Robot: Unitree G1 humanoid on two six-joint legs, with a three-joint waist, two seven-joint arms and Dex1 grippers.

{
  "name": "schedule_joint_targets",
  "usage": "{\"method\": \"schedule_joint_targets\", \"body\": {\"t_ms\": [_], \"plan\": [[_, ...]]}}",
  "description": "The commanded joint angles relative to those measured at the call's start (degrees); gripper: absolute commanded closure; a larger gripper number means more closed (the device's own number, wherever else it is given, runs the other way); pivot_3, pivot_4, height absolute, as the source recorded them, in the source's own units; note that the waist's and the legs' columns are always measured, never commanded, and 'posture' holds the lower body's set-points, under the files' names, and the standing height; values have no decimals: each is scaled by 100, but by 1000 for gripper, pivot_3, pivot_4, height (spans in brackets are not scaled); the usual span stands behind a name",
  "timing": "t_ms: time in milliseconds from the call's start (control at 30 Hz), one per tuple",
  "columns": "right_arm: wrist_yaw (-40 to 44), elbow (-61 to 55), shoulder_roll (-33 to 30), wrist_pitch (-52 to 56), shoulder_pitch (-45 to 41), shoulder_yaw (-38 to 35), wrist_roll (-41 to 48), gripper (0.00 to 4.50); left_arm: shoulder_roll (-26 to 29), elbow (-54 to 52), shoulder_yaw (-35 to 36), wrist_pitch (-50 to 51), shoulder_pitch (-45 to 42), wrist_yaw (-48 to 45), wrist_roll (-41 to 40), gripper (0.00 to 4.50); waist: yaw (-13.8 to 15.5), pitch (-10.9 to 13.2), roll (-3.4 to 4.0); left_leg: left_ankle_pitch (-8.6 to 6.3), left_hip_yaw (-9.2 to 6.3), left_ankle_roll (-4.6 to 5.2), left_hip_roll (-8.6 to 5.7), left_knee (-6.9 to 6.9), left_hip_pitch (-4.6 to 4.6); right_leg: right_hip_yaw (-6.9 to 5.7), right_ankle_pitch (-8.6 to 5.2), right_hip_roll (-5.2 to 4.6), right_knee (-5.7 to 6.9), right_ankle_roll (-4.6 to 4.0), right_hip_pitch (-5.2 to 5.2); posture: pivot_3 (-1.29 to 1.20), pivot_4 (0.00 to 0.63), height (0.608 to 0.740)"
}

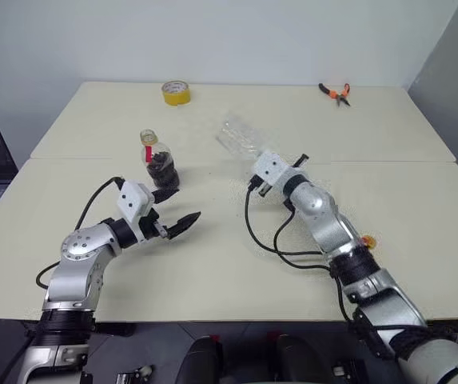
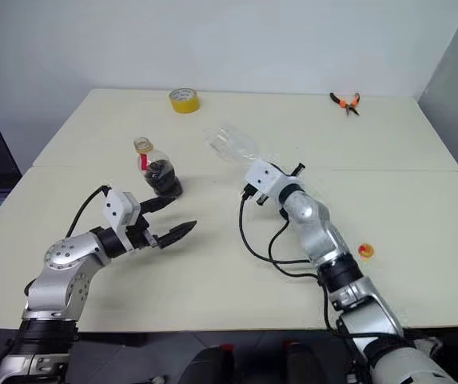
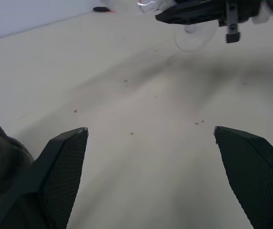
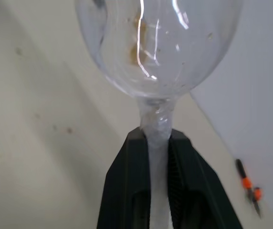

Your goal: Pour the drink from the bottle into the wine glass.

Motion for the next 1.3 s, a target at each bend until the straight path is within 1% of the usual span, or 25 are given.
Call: {"method": "schedule_joint_targets", "body": {"t_ms": [33,100,167,267,433,567,733,800,867,1033,1167,1300], "plan": [[462,-671,214,-470,511,-586,1211,4337,56,-187,175,243,18,-200,-368,0,-1,0,0,0,0,0,0,0,0,0,0,0,-1,0,1,0,150,740],[639,-633,575,-754,854,-988,2030,4337,137,-330,159,635,10,-362,-640,0,1,0,-1,0,-1,0,0,0,-1,-1,0,0,-1,0,2,0,150,740],[773,-423,783,-981,969,-1129,2381,4337,194,-433,120,818,-6,-444,-737,0,-4,1,1,0,-1,0,0,0,0,0,0,0,-1,0,3,0,150,740],[949,87,1046,-1346,916,-1173,2625,4337,225,-565,75,967,-51,-479,-772,0,-6,1,1,0,-1,0,0,0,5,1,0,1,1,0,2,0,150,740],[1014,995,1261,-2012,500,-1206,2657,4337,256,-743,62,1152,-106,-492,-827,0,-12,1,2,1,2,-2,2,-4,9,3,0,5,2,-1,2,0,150,740],[949,1784,1275,-2554,206,-1228,2511,4337,258,-815,39,1201,-134,-522,-800,0,-11,1,2,2,3,-4,1,-3,9,4,0,4,0,-1,3,0,150,740],[1059,2003,1093,-2852,378,-1148,2417,4337,282,-824,64,1206,-129,-550,-778,0,-2,1,2,3,4,-5,1,-3,9,5,0,3,-1,-1,3,0,150,740],[1084,1947,1014,-2850,495,-1168,2415,3620,281,-810,46,1194,-138,-550,-763,0,-2,1,2,3,4,-5,1,-3,9,5,0,2,-1,0,3,0,150,740],[1103,1885,955,-2837,571,-1172,2417,3141,271,-808,19,1190,-149,-541,-746,0,-3,1,2,3,4,-5,1,-3,9,5,0,2,0,-1,3,0,150,740],[1103,1713,839,-2782,719,-1123,2378,1465,226,-770,-58,1155,-213,-529,-682,0,-4,1,2,3,4,-5,2,-3,10,5,0,3,1,-1,3,0,150,740],[1013,1578,731,-2587,841,-1037,2222,24,205,-731,-77,1112,-267,-511,-643,0,-4,1,2,3,4,-5,2,-3,10,5,0,3,1,-1,4,0,150,740],[710,1435,421,-2126,977,-888,1763,24,196,-698,-58,1047,-272,-482,-609,0,-1,1,2,3,4,-5,1,-3,10,5,0,2,0,-1,4,0,150,740]]}}
